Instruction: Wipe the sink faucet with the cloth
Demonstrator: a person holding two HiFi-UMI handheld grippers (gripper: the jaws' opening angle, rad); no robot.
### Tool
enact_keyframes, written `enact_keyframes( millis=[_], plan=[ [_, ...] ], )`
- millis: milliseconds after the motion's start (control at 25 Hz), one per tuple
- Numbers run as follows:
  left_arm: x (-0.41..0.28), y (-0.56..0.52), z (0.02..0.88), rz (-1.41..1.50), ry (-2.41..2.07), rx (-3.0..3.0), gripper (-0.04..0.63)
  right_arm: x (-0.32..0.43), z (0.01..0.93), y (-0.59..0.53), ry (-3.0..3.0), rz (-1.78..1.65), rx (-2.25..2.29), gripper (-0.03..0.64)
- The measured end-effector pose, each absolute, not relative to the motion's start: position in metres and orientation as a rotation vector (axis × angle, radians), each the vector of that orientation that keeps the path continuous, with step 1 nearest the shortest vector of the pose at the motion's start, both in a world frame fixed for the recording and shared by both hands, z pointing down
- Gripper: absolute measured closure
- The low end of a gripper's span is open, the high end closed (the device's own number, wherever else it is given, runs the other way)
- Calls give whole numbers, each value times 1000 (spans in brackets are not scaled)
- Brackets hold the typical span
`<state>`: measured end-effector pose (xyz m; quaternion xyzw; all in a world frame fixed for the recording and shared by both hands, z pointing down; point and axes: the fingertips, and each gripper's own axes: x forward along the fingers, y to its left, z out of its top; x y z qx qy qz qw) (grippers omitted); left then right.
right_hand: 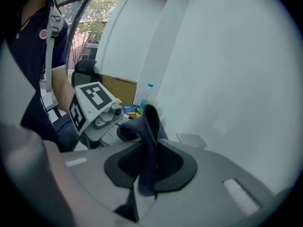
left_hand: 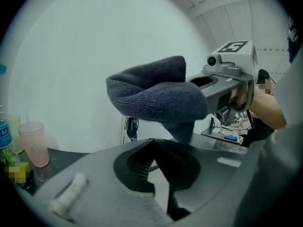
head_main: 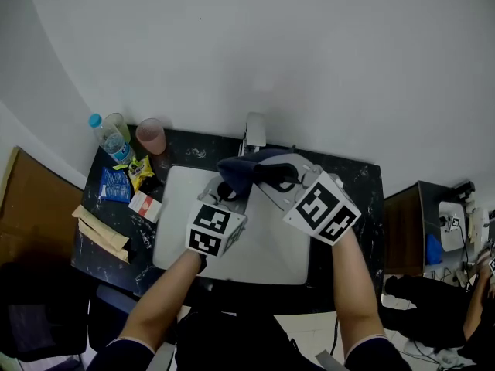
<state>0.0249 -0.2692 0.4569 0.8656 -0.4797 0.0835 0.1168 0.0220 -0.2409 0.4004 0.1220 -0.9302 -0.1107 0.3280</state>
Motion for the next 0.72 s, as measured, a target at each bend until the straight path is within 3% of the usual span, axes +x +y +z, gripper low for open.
enact_keyframes(
  millis=[720],
  plan=[
    [20, -264, 455, 213, -1401, 2547, 594, 28, 448, -340, -2345, -151, 615, 565]
  ],
)
